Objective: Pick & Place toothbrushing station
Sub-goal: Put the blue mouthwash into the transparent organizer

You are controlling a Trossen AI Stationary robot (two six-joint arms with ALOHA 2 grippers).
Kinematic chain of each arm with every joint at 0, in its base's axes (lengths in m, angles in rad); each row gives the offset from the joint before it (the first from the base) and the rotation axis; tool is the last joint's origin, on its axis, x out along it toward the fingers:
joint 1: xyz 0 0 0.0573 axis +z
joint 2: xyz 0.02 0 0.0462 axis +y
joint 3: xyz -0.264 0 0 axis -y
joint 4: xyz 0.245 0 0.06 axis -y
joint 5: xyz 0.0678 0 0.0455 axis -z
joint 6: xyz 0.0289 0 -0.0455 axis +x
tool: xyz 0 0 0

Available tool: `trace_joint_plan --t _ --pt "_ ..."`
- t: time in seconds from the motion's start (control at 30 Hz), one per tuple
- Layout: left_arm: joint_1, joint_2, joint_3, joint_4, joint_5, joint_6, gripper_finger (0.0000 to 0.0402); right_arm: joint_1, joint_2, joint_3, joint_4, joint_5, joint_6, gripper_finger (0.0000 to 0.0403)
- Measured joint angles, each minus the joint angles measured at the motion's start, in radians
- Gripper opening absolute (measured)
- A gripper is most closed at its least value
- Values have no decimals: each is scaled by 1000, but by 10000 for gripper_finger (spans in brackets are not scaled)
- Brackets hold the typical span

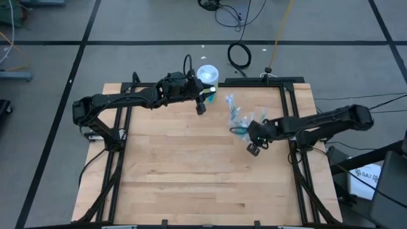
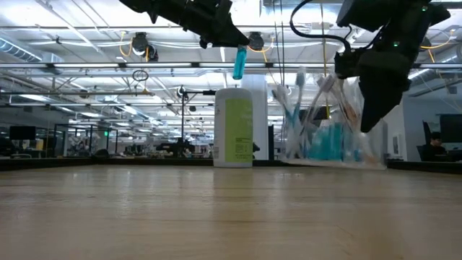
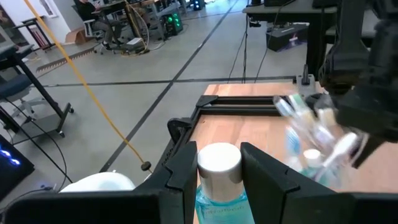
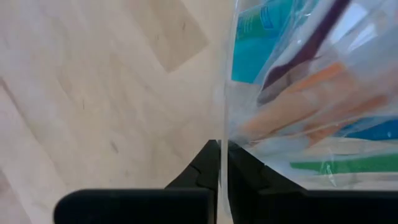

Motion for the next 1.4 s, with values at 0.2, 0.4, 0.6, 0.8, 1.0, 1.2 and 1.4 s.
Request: trace_joint_plan --t 0.2,0.4,0.6,0.8,1.0,1.2,1.4 --pt "0 0 0 -1 0 -11 104 67 79 2 25 11 5 5" --pt "0 0 0 -2 1 -24 104 73 88 4 28 30 5 11" --pt "0 0 0 -2 0 -24 104 73 69 2 27 33 -19 46" --pt "-2 0 0 -3 79 -25 104 73 65 2 25 30 -29 85" --pt "-31 0 0 -20 255 -30 104 72 -1 2 14 29 -51 115" --pt "-108 0 0 -87 306 -29 104 72 -120 2 17 37 -56 125" --pt "-206 51 0 -44 301 -27 104 72 -205 2 29 132 -103 123"
